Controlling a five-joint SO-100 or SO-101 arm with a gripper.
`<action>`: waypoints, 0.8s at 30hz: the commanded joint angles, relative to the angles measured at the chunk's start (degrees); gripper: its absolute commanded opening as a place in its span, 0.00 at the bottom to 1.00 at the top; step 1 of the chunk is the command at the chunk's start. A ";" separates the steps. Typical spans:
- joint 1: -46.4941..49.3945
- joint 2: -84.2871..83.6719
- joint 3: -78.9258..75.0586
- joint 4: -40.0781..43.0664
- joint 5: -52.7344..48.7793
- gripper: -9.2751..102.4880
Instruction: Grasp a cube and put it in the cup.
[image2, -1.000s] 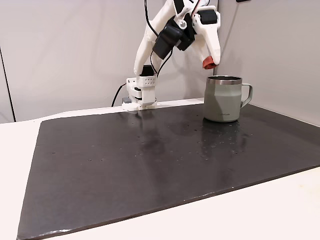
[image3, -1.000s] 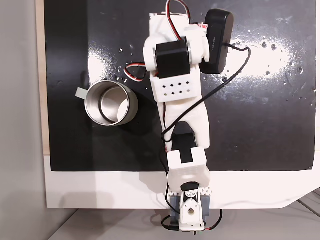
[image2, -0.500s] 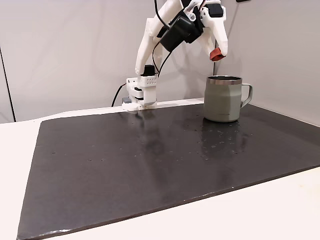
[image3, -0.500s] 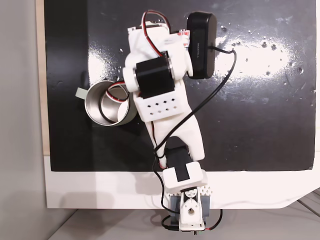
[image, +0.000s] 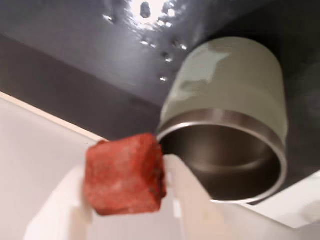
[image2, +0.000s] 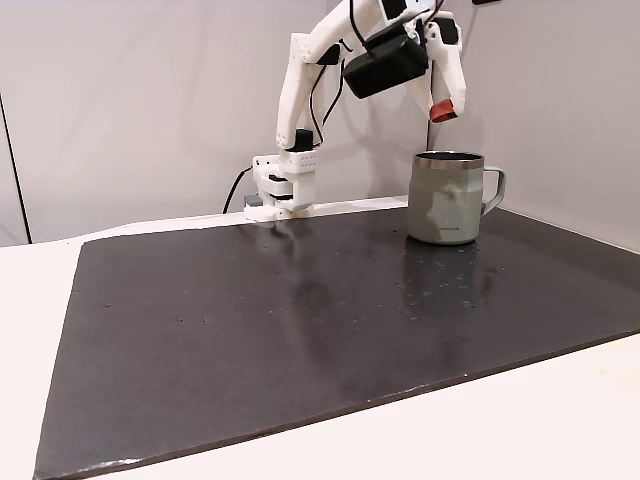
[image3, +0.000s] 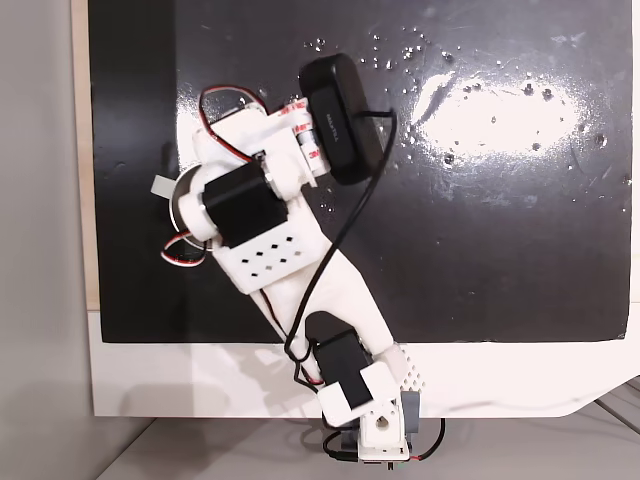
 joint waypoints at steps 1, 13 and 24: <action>-1.14 4.66 2.64 0.62 -1.76 0.12; -7.65 6.86 11.34 0.88 -5.01 0.12; -11.51 7.47 14.59 0.97 -5.71 0.12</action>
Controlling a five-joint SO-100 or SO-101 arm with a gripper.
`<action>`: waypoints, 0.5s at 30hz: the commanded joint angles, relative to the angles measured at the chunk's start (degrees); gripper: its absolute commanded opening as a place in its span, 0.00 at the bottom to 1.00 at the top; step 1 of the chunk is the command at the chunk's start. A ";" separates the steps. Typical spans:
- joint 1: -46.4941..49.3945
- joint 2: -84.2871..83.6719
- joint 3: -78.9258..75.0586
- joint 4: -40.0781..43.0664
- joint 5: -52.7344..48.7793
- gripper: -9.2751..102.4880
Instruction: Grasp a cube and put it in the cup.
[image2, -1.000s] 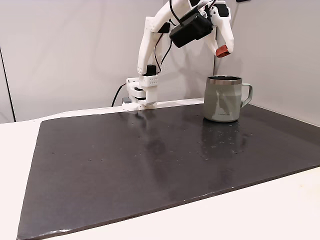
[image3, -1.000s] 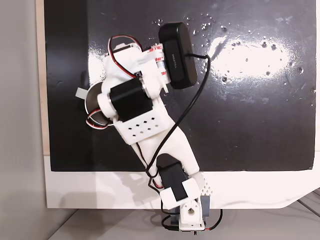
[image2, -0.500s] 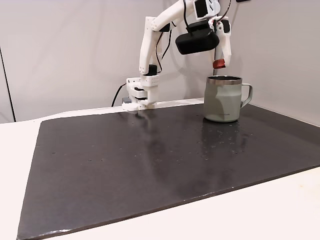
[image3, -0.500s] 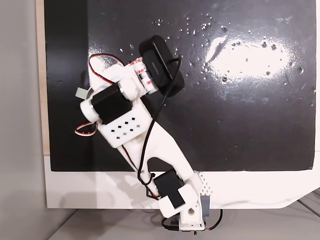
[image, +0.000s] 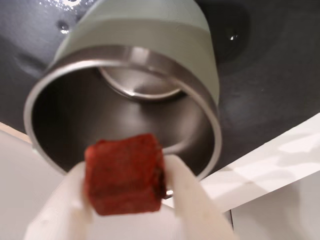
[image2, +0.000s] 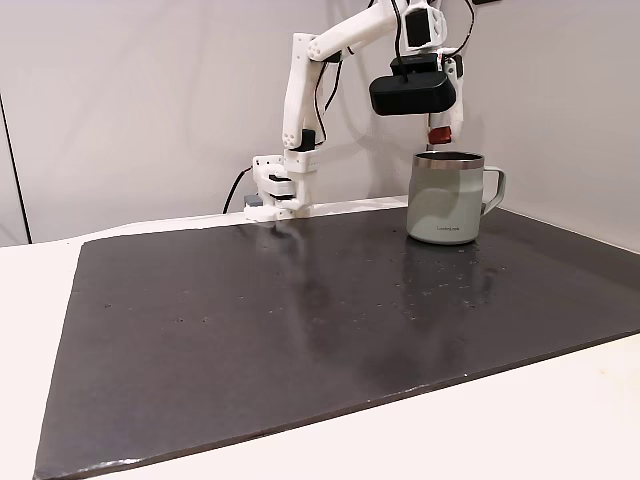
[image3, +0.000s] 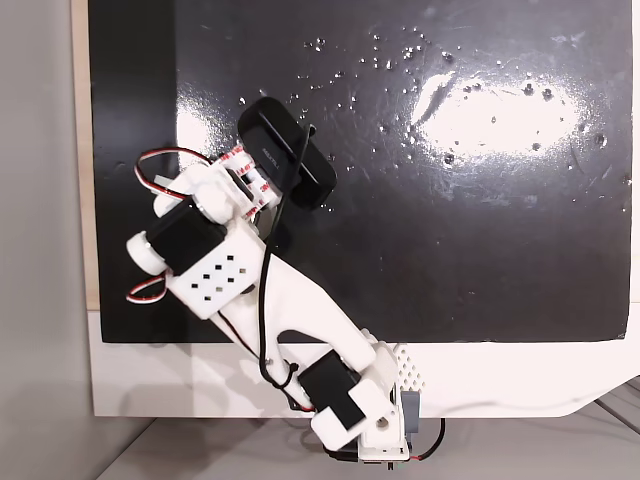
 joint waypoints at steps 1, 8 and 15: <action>-1.05 3.96 -0.26 0.62 -0.62 0.13; -1.49 4.22 -0.26 0.62 -0.62 0.15; -0.88 4.57 -1.93 0.62 0.79 0.34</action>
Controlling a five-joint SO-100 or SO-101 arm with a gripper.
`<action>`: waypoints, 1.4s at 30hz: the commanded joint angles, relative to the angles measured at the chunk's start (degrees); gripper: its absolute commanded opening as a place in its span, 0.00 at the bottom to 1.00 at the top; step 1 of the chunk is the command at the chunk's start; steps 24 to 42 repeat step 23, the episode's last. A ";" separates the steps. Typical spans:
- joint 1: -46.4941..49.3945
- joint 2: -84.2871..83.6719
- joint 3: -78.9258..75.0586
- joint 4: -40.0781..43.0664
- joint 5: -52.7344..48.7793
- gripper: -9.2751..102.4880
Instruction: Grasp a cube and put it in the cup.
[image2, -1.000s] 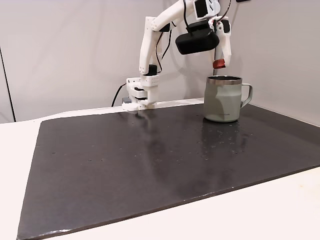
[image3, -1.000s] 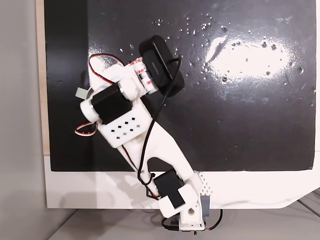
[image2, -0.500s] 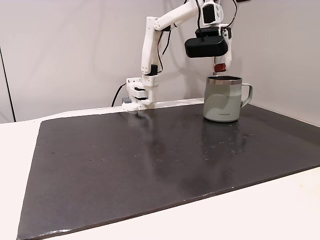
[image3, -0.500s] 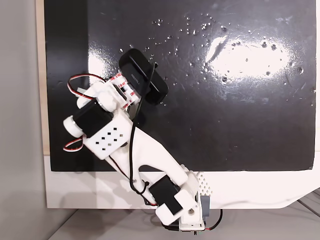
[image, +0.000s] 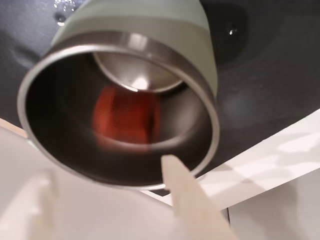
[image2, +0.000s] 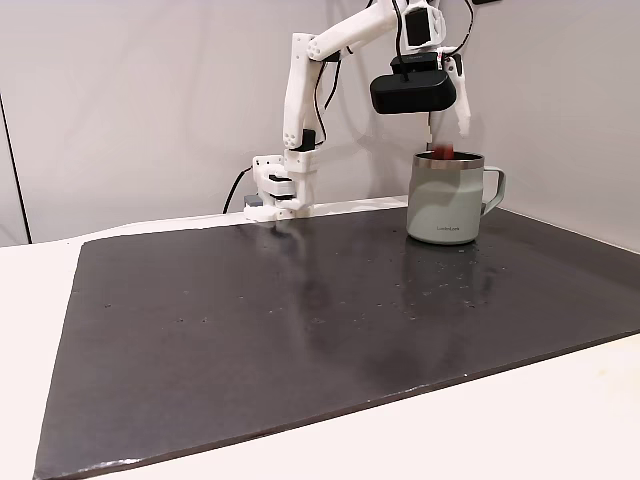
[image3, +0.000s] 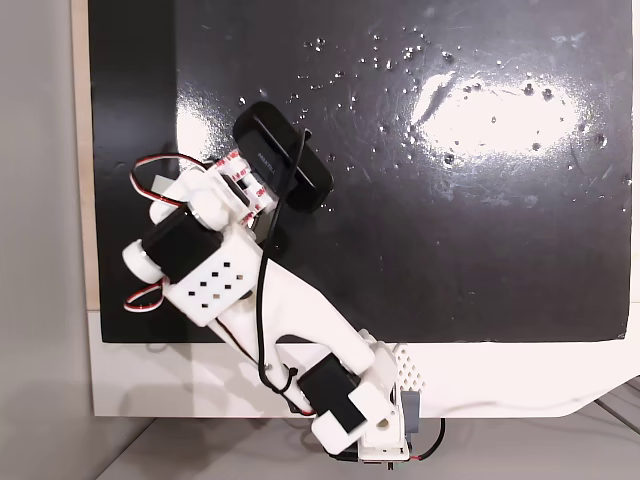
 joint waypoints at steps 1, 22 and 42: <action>0.53 3.69 -2.02 0.62 0.79 0.34; 0.53 5.27 0.53 0.62 0.97 0.33; 0.44 5.27 0.70 0.62 0.97 0.33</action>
